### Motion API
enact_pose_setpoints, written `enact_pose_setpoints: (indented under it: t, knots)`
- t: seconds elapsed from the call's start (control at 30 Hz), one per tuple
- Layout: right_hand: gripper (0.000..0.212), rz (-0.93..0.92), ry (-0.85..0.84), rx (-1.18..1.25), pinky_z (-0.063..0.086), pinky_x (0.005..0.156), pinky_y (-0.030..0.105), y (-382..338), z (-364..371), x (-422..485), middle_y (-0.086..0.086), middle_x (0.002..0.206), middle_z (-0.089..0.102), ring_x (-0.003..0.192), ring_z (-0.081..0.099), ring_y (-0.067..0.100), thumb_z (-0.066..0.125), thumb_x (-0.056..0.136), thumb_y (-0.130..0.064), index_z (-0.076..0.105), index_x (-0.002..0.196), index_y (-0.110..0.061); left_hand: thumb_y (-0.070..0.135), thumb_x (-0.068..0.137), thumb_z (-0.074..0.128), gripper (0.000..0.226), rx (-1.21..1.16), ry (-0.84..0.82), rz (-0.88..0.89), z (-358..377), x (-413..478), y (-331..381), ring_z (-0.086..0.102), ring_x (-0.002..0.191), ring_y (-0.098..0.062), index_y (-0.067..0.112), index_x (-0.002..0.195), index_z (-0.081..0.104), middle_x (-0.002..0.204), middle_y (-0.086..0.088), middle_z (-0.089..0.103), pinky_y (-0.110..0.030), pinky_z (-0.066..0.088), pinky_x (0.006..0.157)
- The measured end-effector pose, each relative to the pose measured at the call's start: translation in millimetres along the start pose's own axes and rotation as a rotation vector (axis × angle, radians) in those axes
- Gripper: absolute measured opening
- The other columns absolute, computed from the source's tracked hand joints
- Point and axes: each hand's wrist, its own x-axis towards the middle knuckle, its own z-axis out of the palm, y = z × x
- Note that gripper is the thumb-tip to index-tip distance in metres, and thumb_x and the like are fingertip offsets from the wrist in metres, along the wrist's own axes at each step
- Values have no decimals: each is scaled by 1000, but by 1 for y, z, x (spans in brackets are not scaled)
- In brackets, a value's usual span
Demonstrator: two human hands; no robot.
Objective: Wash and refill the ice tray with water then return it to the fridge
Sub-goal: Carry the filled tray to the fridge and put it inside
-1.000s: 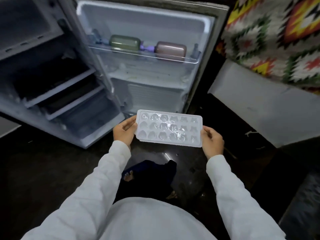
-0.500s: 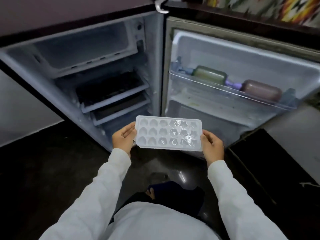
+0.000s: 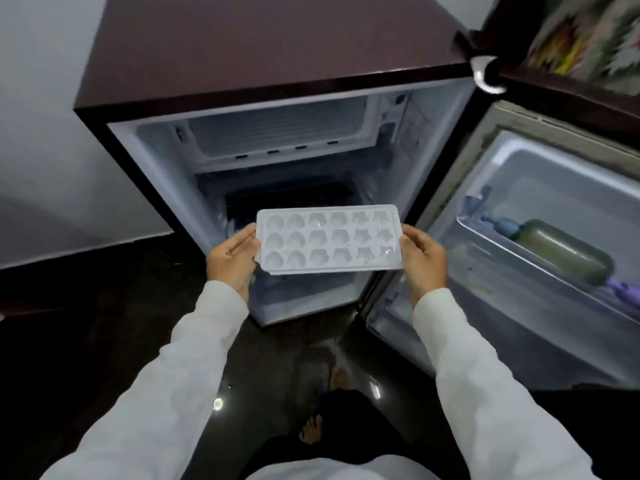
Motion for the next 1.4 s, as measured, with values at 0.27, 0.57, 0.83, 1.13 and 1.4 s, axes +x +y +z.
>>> enact_pose_setpoints:
  t: [0.27,0.57,0.83,1.13,1.4]
  knots:
    - [25,-132,-186,4,56,88,25,-45,78,89,-4,105,74,101,69,13,51,99,-8,72,107,-19,-9,95,55,36,-164,76,111,6,77,42,73,91,-9,-2,130,60,112,-8,71,-20,59,79]
    - [35,-275,-240,-83,54,73,14,-74,126,148,-10,87,71,82,67,5,50,93,0,71,86,-27,-15,88,52,25,-120,-1,211,20,141,67,70,75,-16,1,93,71,81,-3,74,-26,59,69]
    - [27,-318,-235,-142,51,67,16,-73,153,180,11,93,74,77,66,12,51,89,6,74,89,-7,-3,95,50,25,-56,-18,234,24,189,86,68,62,-12,10,81,67,74,-3,70,-24,57,60]
    - [24,-365,-178,-293,46,66,28,-71,178,217,28,104,68,86,66,31,56,81,-4,68,97,8,-11,97,42,32,8,-78,215,27,213,91,65,66,-4,12,95,63,92,-2,65,-15,53,56]
    - [23,-369,-149,-357,43,65,22,-77,190,232,15,105,65,86,59,24,50,98,-13,64,113,-2,8,101,43,18,-116,-59,242,44,221,102,65,65,-11,12,92,59,82,0,63,-20,57,60]
